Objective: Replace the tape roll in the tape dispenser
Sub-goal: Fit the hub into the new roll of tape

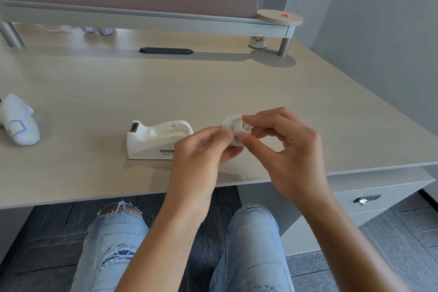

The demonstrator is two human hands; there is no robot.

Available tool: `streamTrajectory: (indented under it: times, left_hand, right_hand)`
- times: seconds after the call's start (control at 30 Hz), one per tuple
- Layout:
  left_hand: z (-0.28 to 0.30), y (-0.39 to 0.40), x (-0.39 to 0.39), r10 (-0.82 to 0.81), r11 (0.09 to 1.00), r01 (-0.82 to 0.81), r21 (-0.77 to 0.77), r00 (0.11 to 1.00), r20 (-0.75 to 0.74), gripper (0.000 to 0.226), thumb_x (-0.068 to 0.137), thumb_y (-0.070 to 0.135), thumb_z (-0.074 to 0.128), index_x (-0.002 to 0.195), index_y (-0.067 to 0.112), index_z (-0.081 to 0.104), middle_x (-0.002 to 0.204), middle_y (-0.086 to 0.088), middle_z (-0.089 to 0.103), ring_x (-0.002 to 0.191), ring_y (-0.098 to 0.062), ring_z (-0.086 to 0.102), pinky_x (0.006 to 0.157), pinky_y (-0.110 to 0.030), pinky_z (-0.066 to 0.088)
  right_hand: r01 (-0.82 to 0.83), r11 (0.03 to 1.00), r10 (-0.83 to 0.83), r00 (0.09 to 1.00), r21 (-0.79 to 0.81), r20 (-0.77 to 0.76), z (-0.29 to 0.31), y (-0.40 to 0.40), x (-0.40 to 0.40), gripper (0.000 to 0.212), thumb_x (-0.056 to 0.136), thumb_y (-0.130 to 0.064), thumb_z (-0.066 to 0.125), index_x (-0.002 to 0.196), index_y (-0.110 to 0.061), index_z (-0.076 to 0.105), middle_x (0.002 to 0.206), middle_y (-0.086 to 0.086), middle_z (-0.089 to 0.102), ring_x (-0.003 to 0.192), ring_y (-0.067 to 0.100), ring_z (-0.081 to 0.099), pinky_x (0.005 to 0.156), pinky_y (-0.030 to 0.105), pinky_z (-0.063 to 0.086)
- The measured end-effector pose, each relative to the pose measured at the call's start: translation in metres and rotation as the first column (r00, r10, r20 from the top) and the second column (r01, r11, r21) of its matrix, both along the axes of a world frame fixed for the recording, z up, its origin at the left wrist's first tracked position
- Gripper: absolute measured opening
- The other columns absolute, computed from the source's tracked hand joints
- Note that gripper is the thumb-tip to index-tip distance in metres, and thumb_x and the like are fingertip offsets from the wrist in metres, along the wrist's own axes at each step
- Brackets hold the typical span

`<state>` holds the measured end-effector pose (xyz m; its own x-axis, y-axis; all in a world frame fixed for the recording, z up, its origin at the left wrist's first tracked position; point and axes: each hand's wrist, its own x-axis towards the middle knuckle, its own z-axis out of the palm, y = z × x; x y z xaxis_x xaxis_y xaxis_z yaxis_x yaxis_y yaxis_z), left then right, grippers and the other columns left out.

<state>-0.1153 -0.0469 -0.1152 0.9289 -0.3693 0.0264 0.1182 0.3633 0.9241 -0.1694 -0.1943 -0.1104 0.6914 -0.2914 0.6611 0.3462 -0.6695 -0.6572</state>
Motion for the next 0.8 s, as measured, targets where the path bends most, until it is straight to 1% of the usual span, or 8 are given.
streamTrajectory:
  times: [0.1,0.17,0.27,0.37,0.47,0.53,0.7,0.8]
  left_hand:
    - [0.0012,0.0006,0.0020,0.018,0.999,-0.019,0.034,0.999,0.029,0.022,0.097,0.004,0.062,0.088,0.002,0.082,0.099,-0.017,0.082,0.096,-0.024,0.076,0.101,-0.046,0.059]
    - [0.0018,0.0000,0.0017,0.037,0.996,-0.041,0.074,0.997,0.067,0.021,0.098,0.004,0.062,0.091,0.001,0.082,0.098,-0.015,0.083,0.096,-0.024,0.077,0.100,-0.045,0.060]
    - [0.0017,-0.0007,-0.0031,0.058,0.986,-0.079,0.144,0.988,0.142,0.021,0.100,0.013,0.065,0.096,0.015,0.085,0.093,-0.004,0.084,0.087,-0.010,0.077,0.098,-0.044,0.061]
    - [0.0015,-0.0019,-0.0060,0.057,0.984,-0.084,0.157,0.984,0.168,0.020,0.100,0.015,0.065,0.096,0.017,0.085,0.093,-0.002,0.084,0.088,-0.010,0.078,0.098,-0.044,0.061]
    - [0.0025,0.0006,-0.0039,0.019,0.998,-0.025,0.064,0.996,0.084,0.025,0.098,0.004,0.062,0.082,0.005,0.081,0.094,-0.010,0.083,0.091,-0.018,0.075,0.099,-0.045,0.061]
    - [0.0034,0.0019,-0.0033,-0.009,0.999,0.008,0.033,0.999,0.053,0.027,0.097,0.004,0.063,0.076,0.006,0.079,0.097,-0.011,0.083,0.094,-0.020,0.075,0.099,-0.043,0.061]
    - [0.0036,0.0007,-0.0043,-0.011,1.000,0.011,-0.022,1.000,0.002,0.012,0.093,0.010,0.071,0.090,0.004,0.082,0.089,-0.009,0.081,0.087,-0.017,0.074,0.098,-0.045,0.061]
    - [0.0037,0.0024,-0.0034,0.003,0.999,-0.003,-0.043,1.000,-0.006,0.010,0.091,0.007,0.072,0.089,0.004,0.082,0.086,-0.009,0.082,0.086,-0.017,0.075,0.098,-0.044,0.061]
  right_hand:
    - [0.047,0.985,-0.045,0.999,-0.167,0.015,0.0029,0.0028,-0.0017,0.022,0.085,-0.008,0.085,0.106,-0.007,0.080,0.099,0.002,0.073,0.087,0.016,0.072,0.082,0.027,0.059]
    - [0.081,0.965,-0.076,0.997,-0.250,0.027,0.0039,0.0035,-0.0017,0.021,0.084,-0.005,0.085,0.105,-0.006,0.080,0.099,0.004,0.072,0.083,0.012,0.069,0.080,0.021,0.056]
    - [0.106,0.943,-0.102,0.994,-0.314,0.028,0.0042,0.0027,-0.0011,0.022,0.084,-0.001,0.083,0.105,-0.007,0.081,0.100,0.004,0.070,0.083,0.003,0.063,0.080,0.014,0.052]
    - [0.095,0.946,-0.092,0.995,-0.311,0.023,0.0042,0.0032,-0.0024,0.023,0.083,0.002,0.082,0.105,-0.007,0.081,0.100,0.005,0.070,0.083,0.002,0.061,0.083,0.008,0.046]
    - [0.046,0.973,-0.044,0.999,-0.227,0.015,0.0069,0.0026,-0.0049,0.023,0.084,0.000,0.084,0.106,-0.008,0.081,0.100,0.004,0.071,0.087,0.010,0.069,0.083,0.017,0.055]
    - [0.028,0.978,-0.025,1.000,-0.205,0.019,0.0079,0.0017,-0.0052,0.024,0.085,0.000,0.084,0.107,-0.008,0.081,0.101,0.005,0.072,0.088,0.014,0.072,0.083,0.023,0.058]
    - [0.005,0.981,-0.001,1.000,-0.196,0.021,0.0067,0.0032,-0.0066,0.030,0.085,0.000,0.082,0.114,-0.008,0.079,0.103,0.004,0.072,0.091,0.014,0.071,0.084,0.027,0.058]
    - [-0.077,0.997,0.076,0.997,-0.024,-0.021,0.0042,0.0001,-0.0072,0.037,0.084,-0.003,0.085,0.120,-0.010,0.076,0.104,0.003,0.074,0.095,0.019,0.074,0.088,0.039,0.061]
